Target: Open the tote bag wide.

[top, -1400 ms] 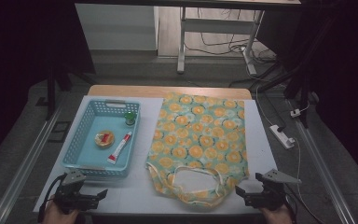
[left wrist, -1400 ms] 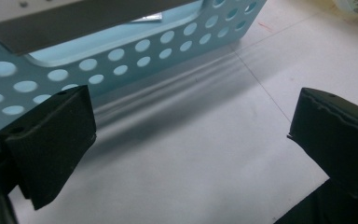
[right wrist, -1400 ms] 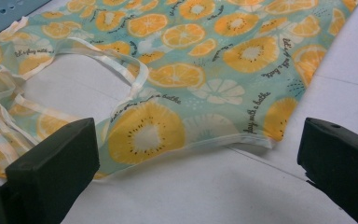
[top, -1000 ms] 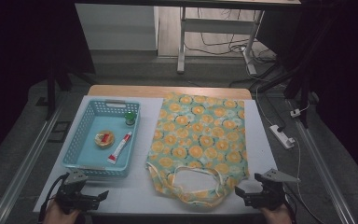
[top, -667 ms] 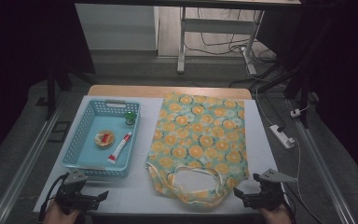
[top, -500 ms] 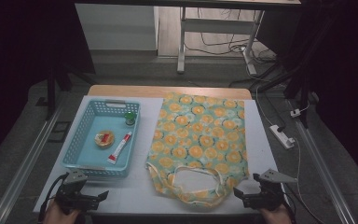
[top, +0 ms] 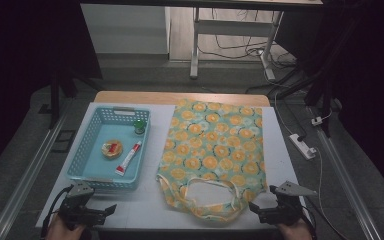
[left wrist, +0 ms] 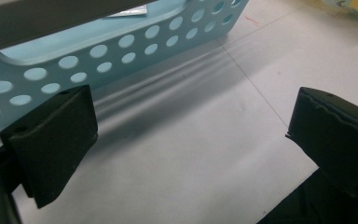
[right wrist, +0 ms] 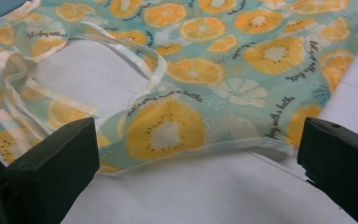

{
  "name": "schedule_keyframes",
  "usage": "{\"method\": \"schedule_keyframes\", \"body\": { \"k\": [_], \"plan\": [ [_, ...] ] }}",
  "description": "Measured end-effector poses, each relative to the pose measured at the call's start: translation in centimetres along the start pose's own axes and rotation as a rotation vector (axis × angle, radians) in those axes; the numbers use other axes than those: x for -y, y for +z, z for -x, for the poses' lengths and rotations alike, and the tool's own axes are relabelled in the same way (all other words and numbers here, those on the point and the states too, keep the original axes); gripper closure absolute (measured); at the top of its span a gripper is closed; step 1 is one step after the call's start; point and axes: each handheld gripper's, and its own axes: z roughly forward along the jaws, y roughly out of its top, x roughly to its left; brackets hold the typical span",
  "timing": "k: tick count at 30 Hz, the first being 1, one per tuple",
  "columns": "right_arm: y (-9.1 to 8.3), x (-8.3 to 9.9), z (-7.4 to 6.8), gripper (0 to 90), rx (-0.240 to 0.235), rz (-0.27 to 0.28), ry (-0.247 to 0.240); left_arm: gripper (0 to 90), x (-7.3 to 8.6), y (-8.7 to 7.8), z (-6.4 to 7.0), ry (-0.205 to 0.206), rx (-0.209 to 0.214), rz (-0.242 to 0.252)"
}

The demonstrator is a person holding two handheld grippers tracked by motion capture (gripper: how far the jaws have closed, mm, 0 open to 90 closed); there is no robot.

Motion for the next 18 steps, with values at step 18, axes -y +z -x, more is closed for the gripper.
{"method": "schedule_keyframes", "body": {
  "k": [18],
  "plan": [
    [0.9, -1.8, -2.7, 0.0, -0.090, -0.014, -0.109, 0.9, 0.0, 0.0, -0.2, -0.007, 0.009, 0.006]
  ]
}}
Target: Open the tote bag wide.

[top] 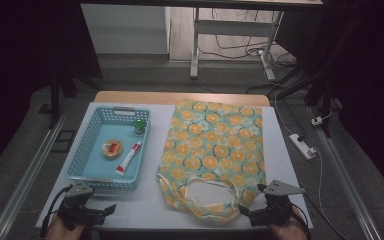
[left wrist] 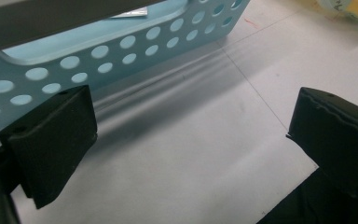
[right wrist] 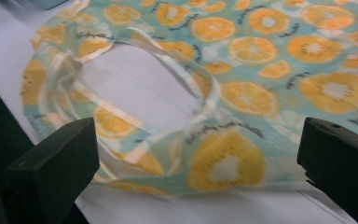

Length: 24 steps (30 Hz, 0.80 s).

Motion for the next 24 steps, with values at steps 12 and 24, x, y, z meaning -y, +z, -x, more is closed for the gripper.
{"method": "schedule_keyframes", "body": {
  "k": [12, 24],
  "plan": [
    [1.8, -1.3, -2.5, 0.0, -0.088, -0.039, -0.059, 0.5, 0.0, 0.0, 0.0, -0.001, 0.004, -0.004],
    [3.9, -2.1, -5.3, 0.0, -0.159, -0.088, -0.117, 0.4, 0.0, 0.0, 0.0, -0.001, 0.004, -0.006]
  ]
}}
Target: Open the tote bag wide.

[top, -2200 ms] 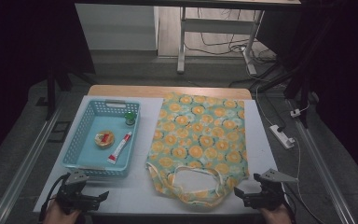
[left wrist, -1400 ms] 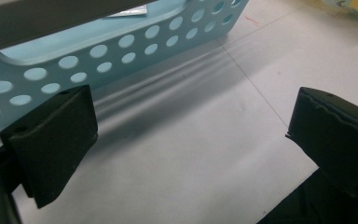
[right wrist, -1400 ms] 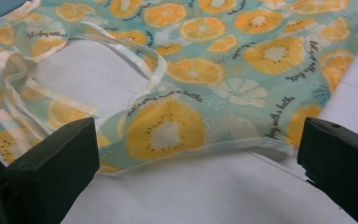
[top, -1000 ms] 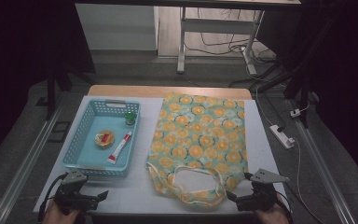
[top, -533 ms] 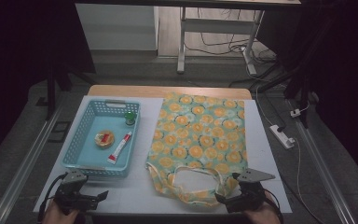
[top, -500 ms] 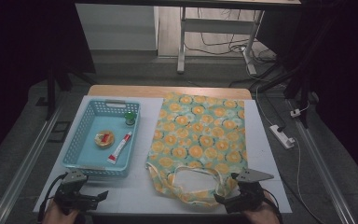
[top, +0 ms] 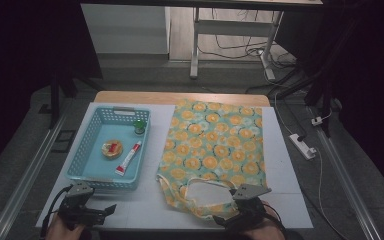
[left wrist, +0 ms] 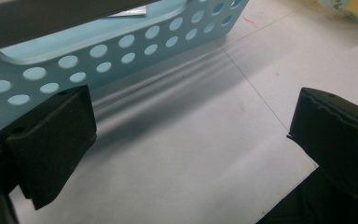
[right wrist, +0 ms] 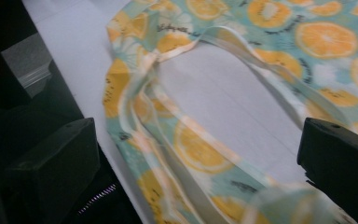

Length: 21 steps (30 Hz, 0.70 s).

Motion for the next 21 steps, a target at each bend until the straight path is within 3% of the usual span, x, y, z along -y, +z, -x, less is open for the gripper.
{"method": "schedule_keyframes", "body": {
  "k": [11, 16, 21],
  "plan": [
    [1.7, -0.9, -1.8, 0.2, -0.045, -0.004, -0.038, 0.4, 0.0, 0.0, 0.0, 0.003, -0.005, -0.002],
    [2.1, -1.3, -2.5, 12.2, -0.079, -0.005, -0.069, 0.4, 0.0, 0.0, 0.0, 0.004, -0.005, -0.002],
    [2.4, -1.7, -3.1, 30.1, -0.120, -0.020, -0.102, 0.4, 0.0, 0.0, 0.0, 0.005, -0.004, -0.001]
  ]
}}
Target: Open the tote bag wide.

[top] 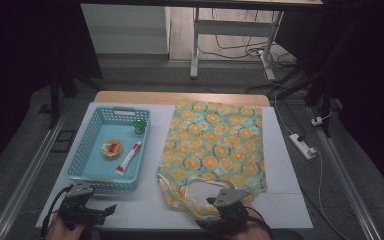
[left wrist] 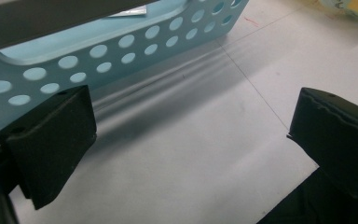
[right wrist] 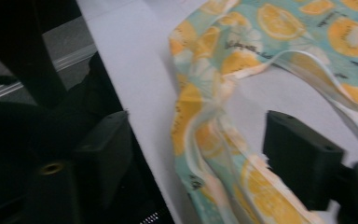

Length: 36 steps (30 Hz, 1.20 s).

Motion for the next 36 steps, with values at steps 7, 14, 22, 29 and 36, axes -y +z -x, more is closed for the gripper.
{"method": "schedule_keyframes", "body": {
  "k": [7, 14, 22, 29, 36],
  "plan": [
    [0.9, -0.2, -0.3, 50.3, -0.054, -0.060, -0.047, 0.4, 0.0, 0.0, 0.1, 0.006, -0.001, 0.000],
    [1.8, 0.4, 0.2, 61.1, -0.067, -0.142, -0.046, 0.4, 0.0, 0.0, 0.1, 0.010, -0.003, -0.001],
    [1.6, 0.5, 0.7, 87.2, -0.071, -0.159, -0.034, 0.5, 0.0, 0.0, 0.2, 0.013, -0.004, -0.003],
    [0.4, -0.2, 0.8, 88.9, -0.060, -0.105, -0.023, 0.5, -0.1, 0.1, 0.2, 0.014, -0.005, -0.003],
    [-0.8, -1.4, 2.8, 89.0, -0.031, -0.065, -0.010, 0.5, -0.1, 0.1, 0.1, 0.013, -0.004, -0.002]
  ]
}}
